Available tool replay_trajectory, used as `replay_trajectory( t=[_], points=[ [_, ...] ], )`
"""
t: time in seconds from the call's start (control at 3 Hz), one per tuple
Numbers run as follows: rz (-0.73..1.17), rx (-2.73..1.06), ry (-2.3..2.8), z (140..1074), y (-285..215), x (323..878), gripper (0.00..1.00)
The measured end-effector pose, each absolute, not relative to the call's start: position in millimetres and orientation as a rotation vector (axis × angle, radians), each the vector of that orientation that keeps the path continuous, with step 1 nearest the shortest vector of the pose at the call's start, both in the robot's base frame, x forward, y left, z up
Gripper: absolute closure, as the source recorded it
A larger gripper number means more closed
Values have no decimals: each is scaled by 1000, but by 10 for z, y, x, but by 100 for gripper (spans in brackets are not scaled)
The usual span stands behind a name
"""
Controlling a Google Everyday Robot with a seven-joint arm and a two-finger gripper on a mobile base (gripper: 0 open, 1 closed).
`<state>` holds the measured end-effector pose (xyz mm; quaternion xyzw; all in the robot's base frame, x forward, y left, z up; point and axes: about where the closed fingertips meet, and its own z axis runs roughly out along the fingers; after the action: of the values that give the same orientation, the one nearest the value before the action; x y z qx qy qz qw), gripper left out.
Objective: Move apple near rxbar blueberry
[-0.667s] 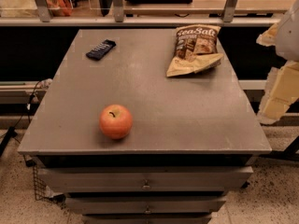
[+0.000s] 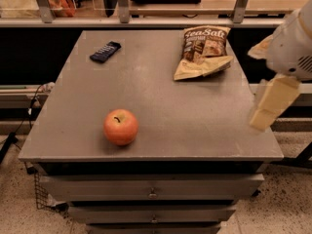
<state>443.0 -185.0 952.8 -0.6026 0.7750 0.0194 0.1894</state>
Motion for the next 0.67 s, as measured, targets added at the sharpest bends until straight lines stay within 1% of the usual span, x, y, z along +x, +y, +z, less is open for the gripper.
replay_trajectory(
  t=[0.33, 0.67],
  points=[
    [317, -1674, 2072, 9039, -1205, 4443, 0],
    [501, -1650, 1977, 8757, -726, 4421, 0]
  ],
)
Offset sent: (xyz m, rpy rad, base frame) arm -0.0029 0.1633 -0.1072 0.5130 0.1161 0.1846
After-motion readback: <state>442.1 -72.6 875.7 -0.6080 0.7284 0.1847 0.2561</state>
